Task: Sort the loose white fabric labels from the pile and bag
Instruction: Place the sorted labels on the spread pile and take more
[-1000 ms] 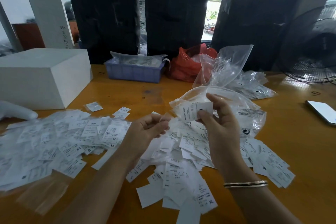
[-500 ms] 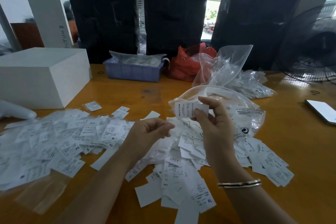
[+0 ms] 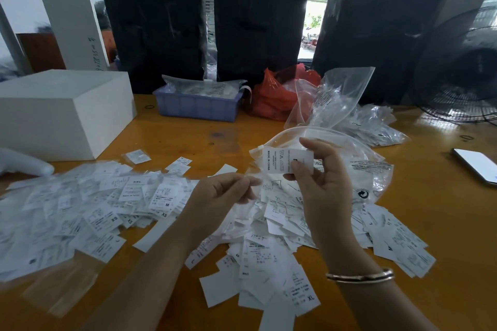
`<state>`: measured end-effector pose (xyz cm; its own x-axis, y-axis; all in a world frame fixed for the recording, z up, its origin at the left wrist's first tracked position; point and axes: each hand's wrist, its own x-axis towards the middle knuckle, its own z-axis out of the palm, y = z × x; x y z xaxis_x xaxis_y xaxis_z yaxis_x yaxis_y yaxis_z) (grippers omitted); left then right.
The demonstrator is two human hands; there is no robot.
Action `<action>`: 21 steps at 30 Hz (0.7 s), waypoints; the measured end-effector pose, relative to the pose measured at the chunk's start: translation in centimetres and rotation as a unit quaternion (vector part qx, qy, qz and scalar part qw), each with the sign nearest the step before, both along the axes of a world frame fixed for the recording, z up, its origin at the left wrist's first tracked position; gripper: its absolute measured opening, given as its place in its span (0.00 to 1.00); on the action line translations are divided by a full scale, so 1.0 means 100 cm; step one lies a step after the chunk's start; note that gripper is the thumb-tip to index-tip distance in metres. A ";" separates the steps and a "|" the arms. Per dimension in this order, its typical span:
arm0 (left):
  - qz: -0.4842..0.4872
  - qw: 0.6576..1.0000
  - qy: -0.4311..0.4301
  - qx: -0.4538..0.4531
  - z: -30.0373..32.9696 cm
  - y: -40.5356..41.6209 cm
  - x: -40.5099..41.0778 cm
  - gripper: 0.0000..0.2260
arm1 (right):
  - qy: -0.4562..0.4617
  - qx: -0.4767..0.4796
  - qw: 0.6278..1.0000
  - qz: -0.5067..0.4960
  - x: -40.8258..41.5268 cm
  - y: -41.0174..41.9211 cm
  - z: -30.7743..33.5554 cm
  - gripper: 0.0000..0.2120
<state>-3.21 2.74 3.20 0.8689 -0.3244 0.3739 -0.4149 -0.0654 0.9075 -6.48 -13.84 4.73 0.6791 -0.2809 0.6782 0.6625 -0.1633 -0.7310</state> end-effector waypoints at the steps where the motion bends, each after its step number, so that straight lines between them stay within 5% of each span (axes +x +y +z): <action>1: 0.000 1.000 -0.006 0.006 0.000 0.000 0.000 0.09 | -0.003 -0.007 1.000 0.002 0.000 0.000 0.000 0.19; 21: 0.004 1.000 0.022 0.005 0.000 0.000 0.001 0.09 | 0.019 -0.198 0.980 -0.007 0.005 -0.014 -0.004 0.19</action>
